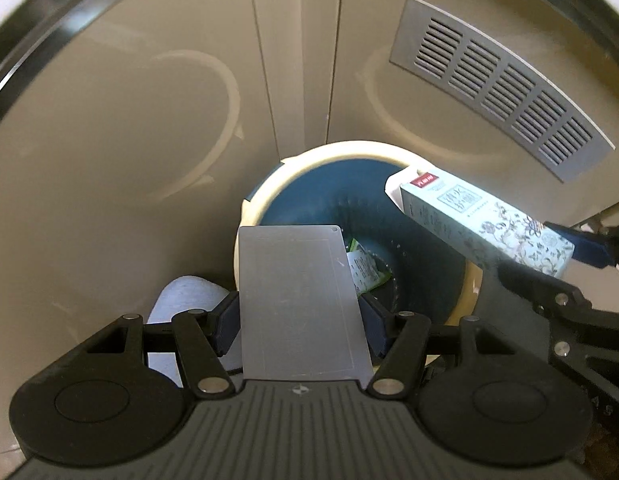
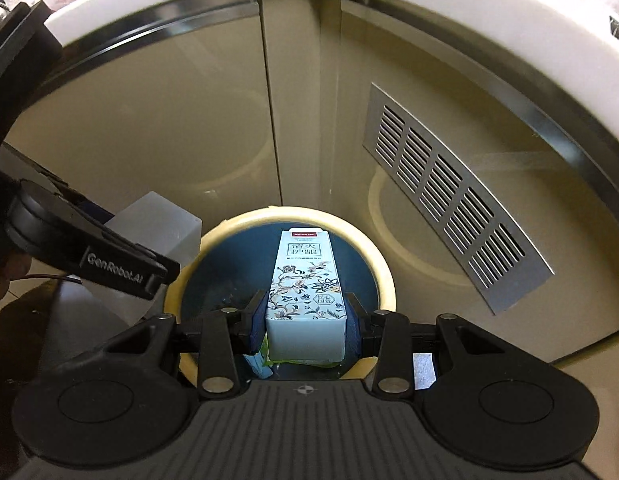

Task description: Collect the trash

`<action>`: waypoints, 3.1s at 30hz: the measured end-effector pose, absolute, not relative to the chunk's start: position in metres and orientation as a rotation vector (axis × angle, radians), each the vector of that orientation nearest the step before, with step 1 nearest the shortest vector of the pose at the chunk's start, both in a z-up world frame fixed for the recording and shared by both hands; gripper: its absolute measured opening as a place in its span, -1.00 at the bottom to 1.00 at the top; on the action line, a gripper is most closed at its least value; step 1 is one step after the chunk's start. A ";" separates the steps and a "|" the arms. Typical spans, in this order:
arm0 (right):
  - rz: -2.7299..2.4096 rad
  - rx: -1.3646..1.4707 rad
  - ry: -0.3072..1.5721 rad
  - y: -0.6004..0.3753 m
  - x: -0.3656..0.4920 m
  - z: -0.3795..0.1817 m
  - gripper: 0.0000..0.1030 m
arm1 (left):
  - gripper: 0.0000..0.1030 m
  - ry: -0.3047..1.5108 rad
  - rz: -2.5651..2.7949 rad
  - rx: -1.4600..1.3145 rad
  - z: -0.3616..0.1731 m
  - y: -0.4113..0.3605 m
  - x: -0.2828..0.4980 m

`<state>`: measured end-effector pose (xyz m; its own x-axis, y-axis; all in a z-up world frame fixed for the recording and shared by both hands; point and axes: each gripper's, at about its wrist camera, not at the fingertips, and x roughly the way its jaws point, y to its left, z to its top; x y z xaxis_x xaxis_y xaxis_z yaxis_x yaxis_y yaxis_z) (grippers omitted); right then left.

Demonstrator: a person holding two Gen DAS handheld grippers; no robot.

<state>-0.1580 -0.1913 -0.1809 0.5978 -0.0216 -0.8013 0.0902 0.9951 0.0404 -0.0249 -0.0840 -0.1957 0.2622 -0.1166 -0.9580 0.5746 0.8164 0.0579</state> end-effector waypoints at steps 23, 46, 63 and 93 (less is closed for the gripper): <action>-0.091 0.079 1.012 -0.200 -0.116 -0.224 -0.20 | 0.32 1.288 -0.465 0.525 -0.239 -0.115 -0.003; -0.133 0.051 1.002 -0.208 -0.114 -0.226 0.46 | 0.99 1.247 -0.452 0.613 -0.241 -0.117 -0.006; -0.066 0.038 0.823 -0.184 -0.178 -0.155 0.71 | 0.99 0.991 -0.426 0.584 -0.156 -0.079 -0.067; -0.075 -0.038 0.711 -0.159 -0.217 -0.128 0.77 | 0.99 0.852 -0.415 0.621 -0.128 -0.072 -0.108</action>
